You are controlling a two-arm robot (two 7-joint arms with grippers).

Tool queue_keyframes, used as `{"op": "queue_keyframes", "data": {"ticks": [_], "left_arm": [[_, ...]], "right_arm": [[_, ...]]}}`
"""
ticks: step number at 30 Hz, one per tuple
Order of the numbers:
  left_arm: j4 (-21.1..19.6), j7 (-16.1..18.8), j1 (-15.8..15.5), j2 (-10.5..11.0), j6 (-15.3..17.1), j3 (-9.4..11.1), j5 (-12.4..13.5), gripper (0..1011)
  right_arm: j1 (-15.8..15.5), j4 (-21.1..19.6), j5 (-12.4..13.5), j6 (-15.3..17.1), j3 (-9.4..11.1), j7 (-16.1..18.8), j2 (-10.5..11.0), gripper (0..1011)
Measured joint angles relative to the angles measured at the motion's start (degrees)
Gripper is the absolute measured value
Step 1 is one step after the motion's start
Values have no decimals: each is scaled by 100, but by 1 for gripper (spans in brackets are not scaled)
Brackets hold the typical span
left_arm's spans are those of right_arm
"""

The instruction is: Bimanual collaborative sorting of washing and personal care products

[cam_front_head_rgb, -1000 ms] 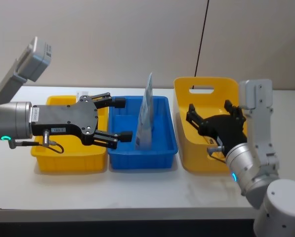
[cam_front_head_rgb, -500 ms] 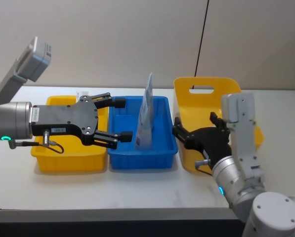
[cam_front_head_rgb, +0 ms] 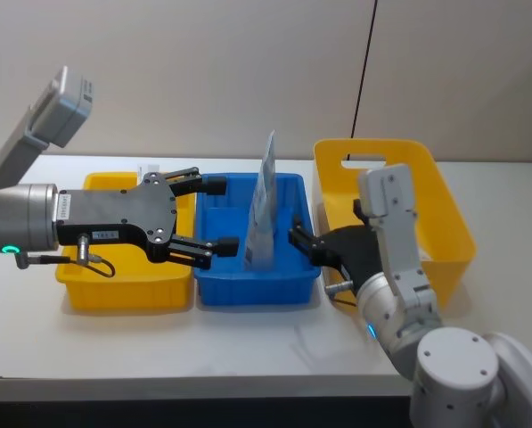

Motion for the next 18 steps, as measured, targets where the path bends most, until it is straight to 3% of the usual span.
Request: {"op": "queue_keyframes", "data": {"ticks": [18], "left_arm": [[0, 0, 0, 0, 0, 0, 0, 1001]], "right_arm": [[885, 1264, -289, -409, -278, 582, -45, 1004]]}}
